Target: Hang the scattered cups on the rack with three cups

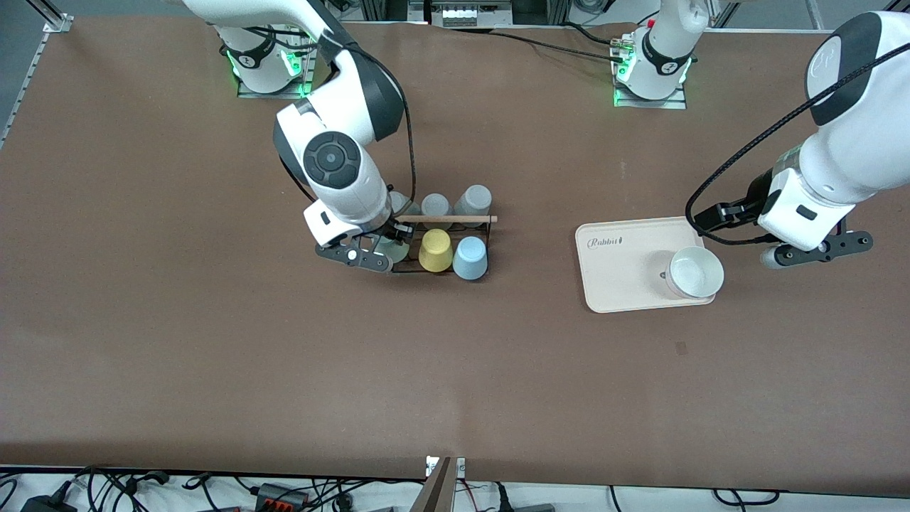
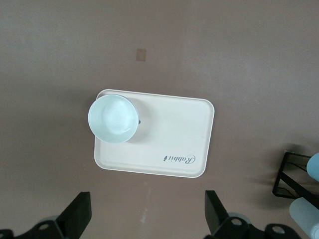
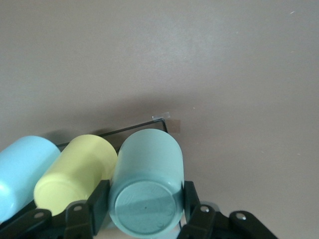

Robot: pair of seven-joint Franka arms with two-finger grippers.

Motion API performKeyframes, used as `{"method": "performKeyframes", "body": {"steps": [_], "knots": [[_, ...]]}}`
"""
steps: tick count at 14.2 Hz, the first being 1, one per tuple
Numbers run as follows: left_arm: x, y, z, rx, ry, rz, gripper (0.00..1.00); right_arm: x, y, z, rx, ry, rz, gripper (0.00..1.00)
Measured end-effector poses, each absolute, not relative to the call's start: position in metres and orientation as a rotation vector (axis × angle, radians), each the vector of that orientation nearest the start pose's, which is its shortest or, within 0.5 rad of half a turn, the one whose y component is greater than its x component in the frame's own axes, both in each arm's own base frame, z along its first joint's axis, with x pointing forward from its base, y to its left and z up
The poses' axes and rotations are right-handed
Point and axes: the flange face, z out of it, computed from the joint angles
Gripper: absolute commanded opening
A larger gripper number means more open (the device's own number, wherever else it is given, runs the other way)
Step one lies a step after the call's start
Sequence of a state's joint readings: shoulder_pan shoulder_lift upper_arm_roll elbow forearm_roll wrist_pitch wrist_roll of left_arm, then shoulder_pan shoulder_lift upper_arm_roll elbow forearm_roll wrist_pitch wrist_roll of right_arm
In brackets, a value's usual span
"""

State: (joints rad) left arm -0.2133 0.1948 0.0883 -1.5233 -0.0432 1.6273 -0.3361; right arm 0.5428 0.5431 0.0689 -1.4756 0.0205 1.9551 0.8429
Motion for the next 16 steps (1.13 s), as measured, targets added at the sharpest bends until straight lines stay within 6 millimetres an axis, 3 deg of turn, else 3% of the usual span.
{"method": "performKeyframes", "body": {"steps": [2, 3, 4, 5, 6, 9, 12, 14, 16], "knots": [[0.606, -0.088, 0.54, -3.127, -0.33, 0.145, 1.0, 0.575, 0.4, 0.335, -3.118, 0.394, 0.139, 0.35], [0.606, -0.089, 0.541, -3.128, -0.326, 0.143, 1.0, 0.574, 0.403, 0.325, -3.122, 0.392, 0.149, 0.42], [0.606, -0.09, 0.542, -3.128, -0.326, 0.14, 1.0, 0.574, 0.405, 0.318, -3.126, 0.39, 0.156, 0.57], [0.606, -0.091, 0.542, -3.128, -0.33, 0.139, 1.0, 0.575, 0.406, 0.32, -3.121, 0.389, 0.147, 0.85], [0.606, -0.091, 0.543, -3.127, -0.336, 0.138, 1.0, 0.575, 0.406, 0.32, -3.121, 0.39, 0.146, 1.0], [0.606, -0.091, 0.543, -3.128, -0.336, 0.137, 1.0, 0.584, 0.402, 0.329, -3.112, 0.408, 0.115, 1.0], [0.606, -0.091, 0.543, -3.128, -0.335, 0.136, 1.0, 0.609, 0.383, 0.37, -3.084, 0.438, 0.046, 1.0], [0.606, -0.091, 0.543, -3.128, -0.335, 0.136, 1.0, 0.628, 0.342, 0.41, -3.113, 0.355, 0.072, 1.0], [0.606, -0.092, 0.543, -3.129, -0.334, 0.135, 1.0, 0.648, 0.274, 0.456, -3.134, 0.242, 0.104, 1.0]]}}
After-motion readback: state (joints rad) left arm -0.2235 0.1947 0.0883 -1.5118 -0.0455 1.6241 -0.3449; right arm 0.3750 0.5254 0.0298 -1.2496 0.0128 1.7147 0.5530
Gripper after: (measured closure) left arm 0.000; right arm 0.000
